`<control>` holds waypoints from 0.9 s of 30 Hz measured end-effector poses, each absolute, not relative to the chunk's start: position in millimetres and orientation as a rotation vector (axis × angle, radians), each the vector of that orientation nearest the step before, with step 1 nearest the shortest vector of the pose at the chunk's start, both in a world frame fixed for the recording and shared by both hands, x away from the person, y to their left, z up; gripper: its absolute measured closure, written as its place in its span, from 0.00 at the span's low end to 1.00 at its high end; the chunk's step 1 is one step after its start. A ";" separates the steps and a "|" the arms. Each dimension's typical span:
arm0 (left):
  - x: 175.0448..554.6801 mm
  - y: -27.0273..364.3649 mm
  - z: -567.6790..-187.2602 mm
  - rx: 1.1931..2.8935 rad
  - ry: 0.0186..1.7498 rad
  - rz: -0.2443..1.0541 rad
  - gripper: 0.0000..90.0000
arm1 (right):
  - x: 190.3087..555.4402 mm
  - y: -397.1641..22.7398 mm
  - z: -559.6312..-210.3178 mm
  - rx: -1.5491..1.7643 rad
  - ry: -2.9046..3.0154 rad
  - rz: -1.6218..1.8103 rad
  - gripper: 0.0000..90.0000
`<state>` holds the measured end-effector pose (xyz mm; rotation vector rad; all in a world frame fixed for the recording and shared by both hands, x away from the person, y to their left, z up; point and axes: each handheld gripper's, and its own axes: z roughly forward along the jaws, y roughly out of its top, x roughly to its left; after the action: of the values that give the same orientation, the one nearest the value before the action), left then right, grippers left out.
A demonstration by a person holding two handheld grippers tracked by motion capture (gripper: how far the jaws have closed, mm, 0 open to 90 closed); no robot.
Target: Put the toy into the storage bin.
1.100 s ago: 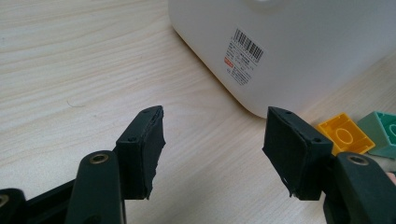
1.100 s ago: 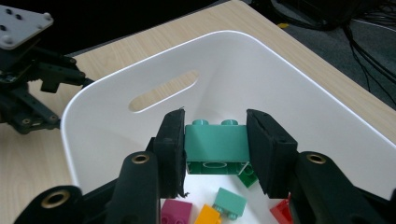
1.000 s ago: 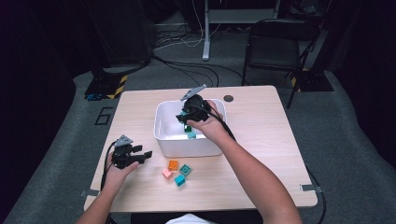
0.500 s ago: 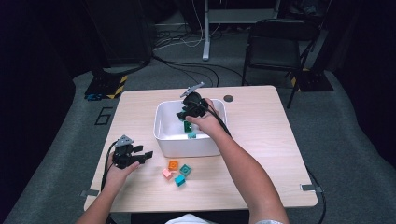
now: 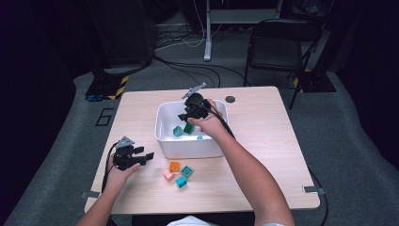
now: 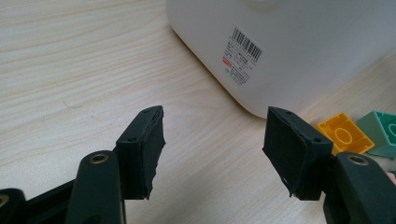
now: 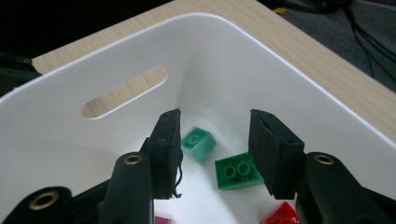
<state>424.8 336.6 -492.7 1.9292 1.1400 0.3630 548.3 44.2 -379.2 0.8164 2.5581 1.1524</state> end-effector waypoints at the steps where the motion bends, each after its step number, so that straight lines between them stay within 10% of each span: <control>1: 425.0 336.9 -492.7 1.931 1.138 0.363 0.42 | 546.1 43.3 -376.4 0.796 2.543 1.169 0.60; 27: 420.5 334.6 -490.0 1.937 1.131 0.380 0.43 | 459.1 -0.2 -350.2 0.669 2.492 1.263 0.59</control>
<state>420.5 334.6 -490.0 1.9369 1.1306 0.3797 459.1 -0.2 -350.2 0.6692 2.4916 1.2626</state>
